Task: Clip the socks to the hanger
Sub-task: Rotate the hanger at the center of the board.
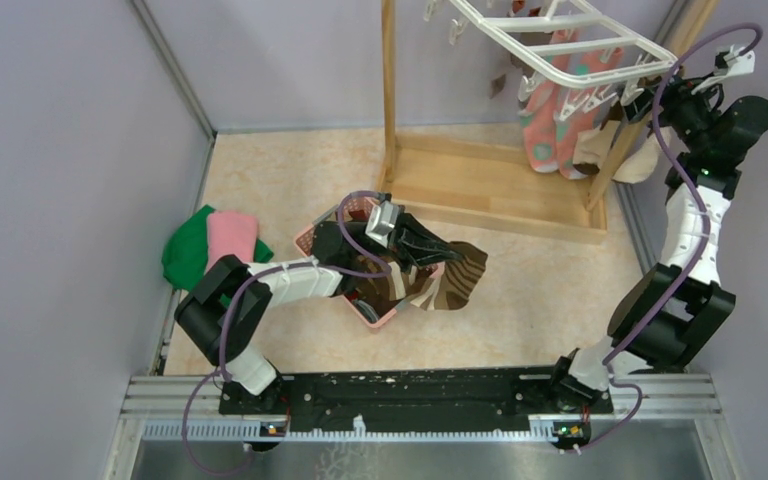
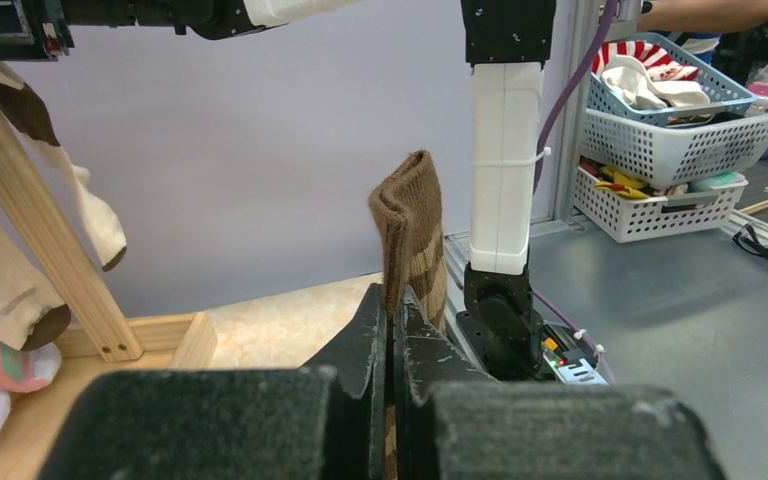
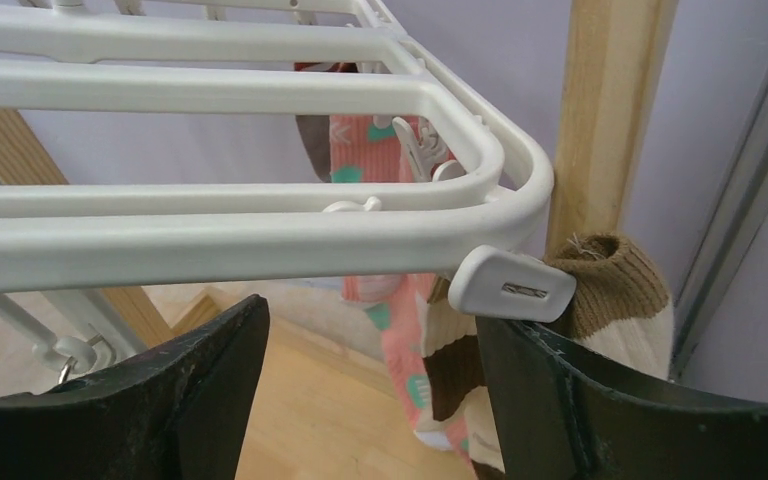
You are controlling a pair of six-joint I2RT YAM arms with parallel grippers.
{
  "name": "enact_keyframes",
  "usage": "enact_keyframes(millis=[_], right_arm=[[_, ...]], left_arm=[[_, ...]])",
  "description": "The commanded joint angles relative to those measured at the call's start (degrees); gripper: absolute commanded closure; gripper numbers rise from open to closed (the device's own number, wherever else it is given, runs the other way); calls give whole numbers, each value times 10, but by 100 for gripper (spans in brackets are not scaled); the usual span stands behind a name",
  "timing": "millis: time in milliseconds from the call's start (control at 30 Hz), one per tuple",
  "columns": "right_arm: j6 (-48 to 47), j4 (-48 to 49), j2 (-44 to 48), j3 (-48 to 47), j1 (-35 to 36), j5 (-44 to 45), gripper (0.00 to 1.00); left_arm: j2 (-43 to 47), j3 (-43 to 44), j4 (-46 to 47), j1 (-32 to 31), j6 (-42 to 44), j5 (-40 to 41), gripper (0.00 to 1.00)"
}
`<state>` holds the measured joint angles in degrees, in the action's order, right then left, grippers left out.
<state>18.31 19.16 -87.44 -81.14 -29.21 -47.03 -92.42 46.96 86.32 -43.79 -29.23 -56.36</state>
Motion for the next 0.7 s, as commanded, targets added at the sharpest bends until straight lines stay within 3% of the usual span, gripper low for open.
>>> enact_keyframes(millis=[0,233,667], right_arm=[[22,23,4,-35,-15,-86,24],[40,50,51,18,-32,-183,18],[-43,-65,150,124,-63,-249,15]], left_arm=[[-4,17,40,-7,5,-6,100],[-3,10,41,-12,8,-4,100],[-4,0,47,-12,13,-10,100]])
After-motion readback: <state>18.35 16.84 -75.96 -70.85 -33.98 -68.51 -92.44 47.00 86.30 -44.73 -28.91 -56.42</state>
